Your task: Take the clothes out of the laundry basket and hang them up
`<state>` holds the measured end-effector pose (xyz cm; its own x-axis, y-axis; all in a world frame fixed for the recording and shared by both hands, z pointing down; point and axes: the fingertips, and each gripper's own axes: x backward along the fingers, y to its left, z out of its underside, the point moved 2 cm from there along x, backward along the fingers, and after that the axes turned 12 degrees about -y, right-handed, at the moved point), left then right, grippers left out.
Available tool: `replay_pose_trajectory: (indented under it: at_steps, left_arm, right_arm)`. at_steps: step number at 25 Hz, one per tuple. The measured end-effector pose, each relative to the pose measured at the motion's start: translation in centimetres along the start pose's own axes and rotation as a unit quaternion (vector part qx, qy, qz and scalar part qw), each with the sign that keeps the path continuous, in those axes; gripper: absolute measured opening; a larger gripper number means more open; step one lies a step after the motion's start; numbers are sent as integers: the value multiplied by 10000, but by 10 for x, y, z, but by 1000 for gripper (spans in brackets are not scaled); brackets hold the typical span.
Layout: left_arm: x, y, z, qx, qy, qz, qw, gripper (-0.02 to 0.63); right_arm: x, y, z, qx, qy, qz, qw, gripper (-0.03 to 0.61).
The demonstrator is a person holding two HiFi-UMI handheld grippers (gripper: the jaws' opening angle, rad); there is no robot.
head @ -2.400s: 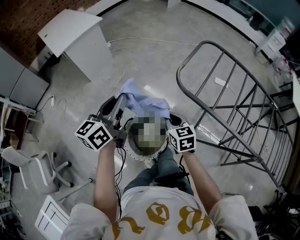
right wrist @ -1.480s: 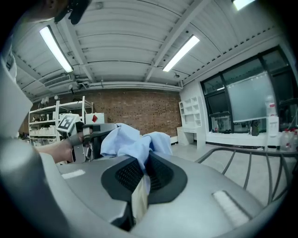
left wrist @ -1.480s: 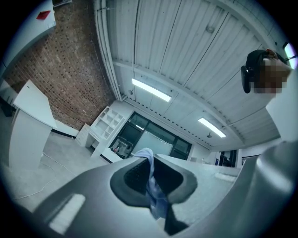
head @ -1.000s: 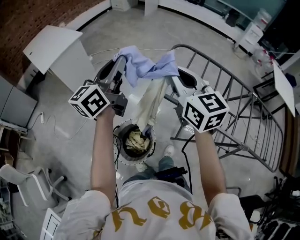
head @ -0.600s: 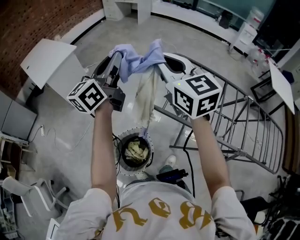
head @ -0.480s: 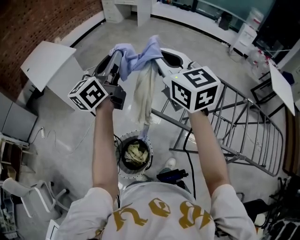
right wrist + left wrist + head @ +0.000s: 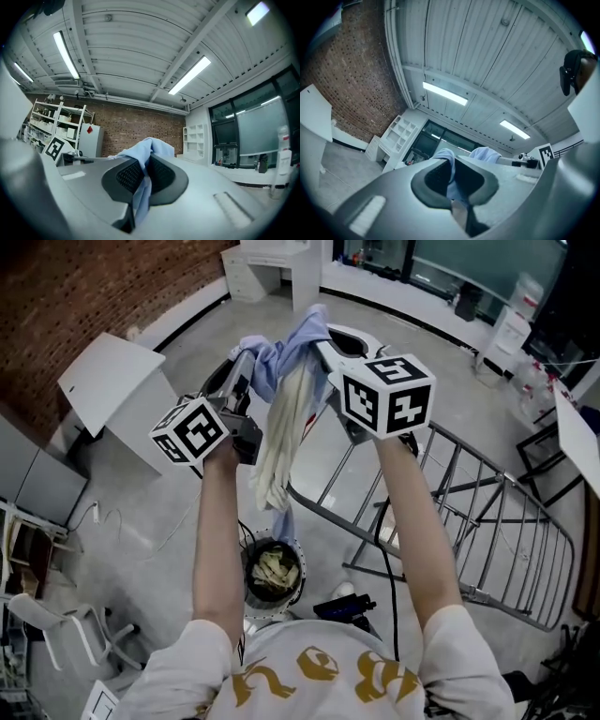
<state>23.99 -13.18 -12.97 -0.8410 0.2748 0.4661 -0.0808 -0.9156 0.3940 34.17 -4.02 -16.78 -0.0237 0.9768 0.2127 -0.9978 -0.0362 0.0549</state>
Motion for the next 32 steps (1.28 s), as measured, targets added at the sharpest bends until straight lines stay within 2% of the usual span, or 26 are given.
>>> replay_pose_trajectory:
  at_steps: [5,10,19,25,32]
  left_arm:
    - [-23,-6,6,-75,17,2,10000,15]
    - [-47,-27,42,83,180,248,9995,15]
    - [-89,-94,94,197,424,823,9955,16]
    - [-102,-137,128,325,696,1301,9885,17]
    - [-102,-172,192,569,1334,1687,9749,17]
  right_arm:
    - [16,-52,-5,-44,-26,247,9997,32]
    - [64,-101,0,-41,-38,653,9978,32]
    - [172,-141,-9,38,-29,1067,9943,32]
    - [244,-166,-18,-109,-223,1482,9886,34]
    - [307,-188,7,-225,40,1997,9796,34]
